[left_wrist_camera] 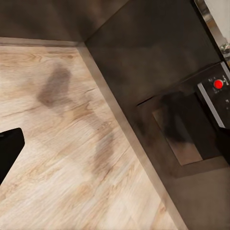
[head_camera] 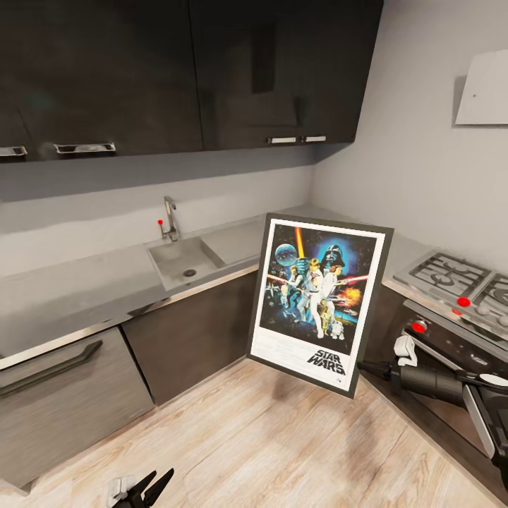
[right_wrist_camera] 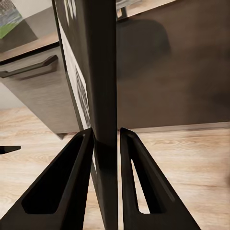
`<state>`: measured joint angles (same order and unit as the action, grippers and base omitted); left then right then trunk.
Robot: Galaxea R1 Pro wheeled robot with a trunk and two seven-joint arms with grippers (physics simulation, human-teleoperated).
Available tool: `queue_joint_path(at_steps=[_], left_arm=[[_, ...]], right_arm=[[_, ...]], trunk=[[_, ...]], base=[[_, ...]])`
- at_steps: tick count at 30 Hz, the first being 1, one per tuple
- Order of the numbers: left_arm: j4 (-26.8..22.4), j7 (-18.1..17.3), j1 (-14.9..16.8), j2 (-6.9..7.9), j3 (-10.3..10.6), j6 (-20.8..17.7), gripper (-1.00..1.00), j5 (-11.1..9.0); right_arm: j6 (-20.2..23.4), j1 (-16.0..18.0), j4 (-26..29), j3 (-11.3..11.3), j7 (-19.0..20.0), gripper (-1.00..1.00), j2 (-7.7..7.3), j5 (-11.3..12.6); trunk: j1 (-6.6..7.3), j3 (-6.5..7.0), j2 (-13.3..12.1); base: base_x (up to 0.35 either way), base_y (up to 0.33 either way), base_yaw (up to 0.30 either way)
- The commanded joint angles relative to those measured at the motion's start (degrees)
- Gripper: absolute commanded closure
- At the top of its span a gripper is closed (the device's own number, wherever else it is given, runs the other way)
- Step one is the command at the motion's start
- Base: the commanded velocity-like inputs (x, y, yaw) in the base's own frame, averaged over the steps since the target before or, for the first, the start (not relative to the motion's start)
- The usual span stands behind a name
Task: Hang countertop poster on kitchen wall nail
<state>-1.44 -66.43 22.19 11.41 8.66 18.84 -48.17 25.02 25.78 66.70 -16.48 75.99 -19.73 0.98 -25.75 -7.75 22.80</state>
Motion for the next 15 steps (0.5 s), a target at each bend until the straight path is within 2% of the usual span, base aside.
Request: queue_joint_path(at_steps=[1,15], left_arm=[[0.0,-0.1,0.1,0.01,0.5,0.3,-1.0,-0.4],[0.0,-0.1,0.1,0.01,0.5,0.3,-1.0,-0.4]], right_arm=[[0.7,0.1,0.0,0.0,0.3,1.0,0.01,0.2],[0.7,0.1,0.0,0.0,0.3,1.0,0.04,0.2]], trunk=[[-0.03,-0.12,0.1],[-0.03,-0.12,0.1]], base=[[0.0,0.0,0.0],[0.0,0.0,0.0]])
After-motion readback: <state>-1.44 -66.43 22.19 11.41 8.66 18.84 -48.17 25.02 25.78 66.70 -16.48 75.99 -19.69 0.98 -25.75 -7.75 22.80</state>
